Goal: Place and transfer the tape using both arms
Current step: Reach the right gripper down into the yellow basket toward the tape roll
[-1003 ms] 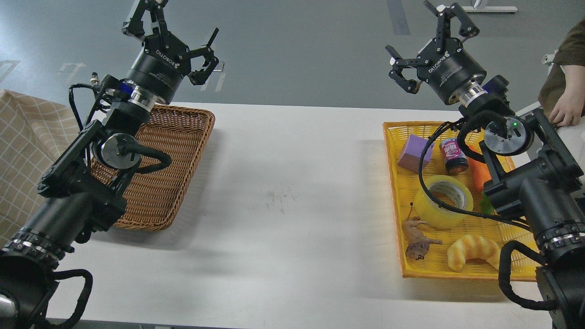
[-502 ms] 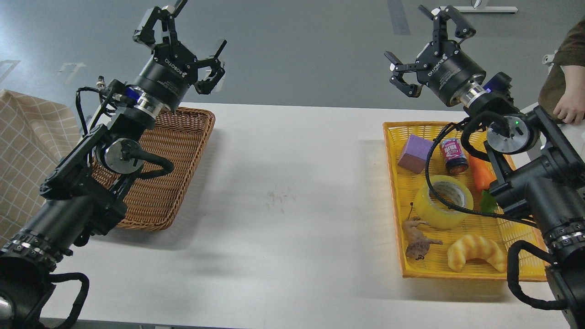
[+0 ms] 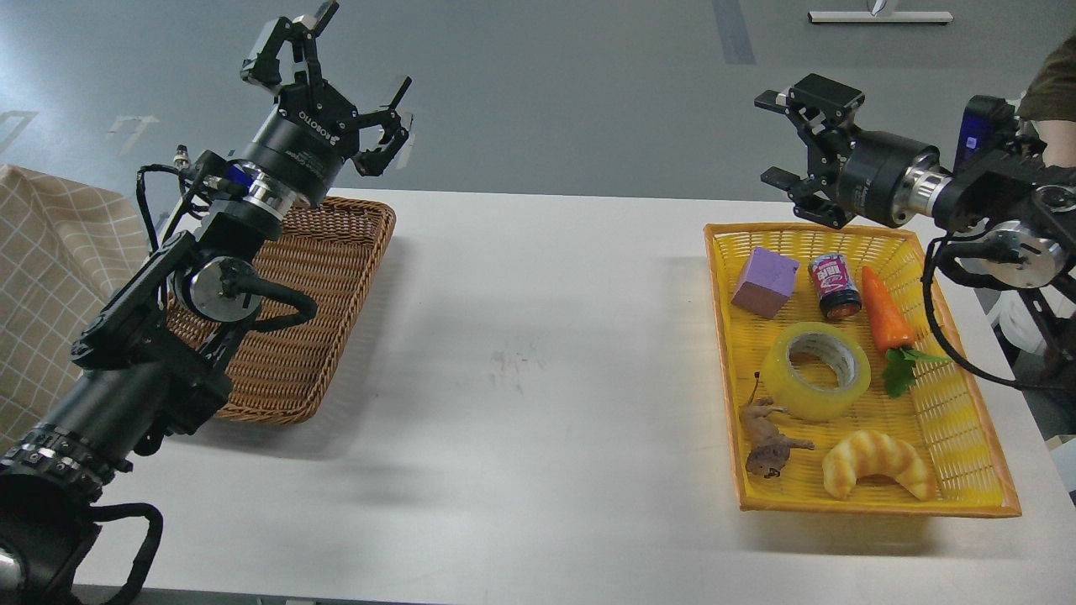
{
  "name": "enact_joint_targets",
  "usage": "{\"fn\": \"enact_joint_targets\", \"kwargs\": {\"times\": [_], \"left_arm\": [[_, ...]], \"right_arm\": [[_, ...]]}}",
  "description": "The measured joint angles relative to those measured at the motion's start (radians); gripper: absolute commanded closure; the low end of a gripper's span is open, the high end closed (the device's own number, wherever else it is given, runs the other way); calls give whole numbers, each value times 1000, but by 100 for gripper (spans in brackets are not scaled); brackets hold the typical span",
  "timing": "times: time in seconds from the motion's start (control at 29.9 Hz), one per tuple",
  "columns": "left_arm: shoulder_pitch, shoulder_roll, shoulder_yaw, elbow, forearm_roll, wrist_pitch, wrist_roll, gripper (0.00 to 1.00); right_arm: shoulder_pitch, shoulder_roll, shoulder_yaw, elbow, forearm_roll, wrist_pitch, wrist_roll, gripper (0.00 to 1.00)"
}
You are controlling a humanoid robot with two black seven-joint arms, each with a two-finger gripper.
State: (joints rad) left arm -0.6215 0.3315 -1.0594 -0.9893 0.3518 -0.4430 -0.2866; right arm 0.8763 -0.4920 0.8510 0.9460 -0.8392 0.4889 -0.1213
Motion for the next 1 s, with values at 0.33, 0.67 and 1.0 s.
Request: {"fn": "enact_joint_targets", "kwargs": {"times": [0.33,0.67,1.0], "left_arm": [[-4,-1,4,0,2,-2,0,2],[-6,13,-8,-2,2,-5,0,2],[-6,15,-10,-2,-1,-8,0,2]], "right_arm": [[-73,-254,-9,231,-142,0,0,0],[-106,-419,-94,280,-386,-1,1,0],[-107,-418,-277,278,-509,-1,2,1]]}}
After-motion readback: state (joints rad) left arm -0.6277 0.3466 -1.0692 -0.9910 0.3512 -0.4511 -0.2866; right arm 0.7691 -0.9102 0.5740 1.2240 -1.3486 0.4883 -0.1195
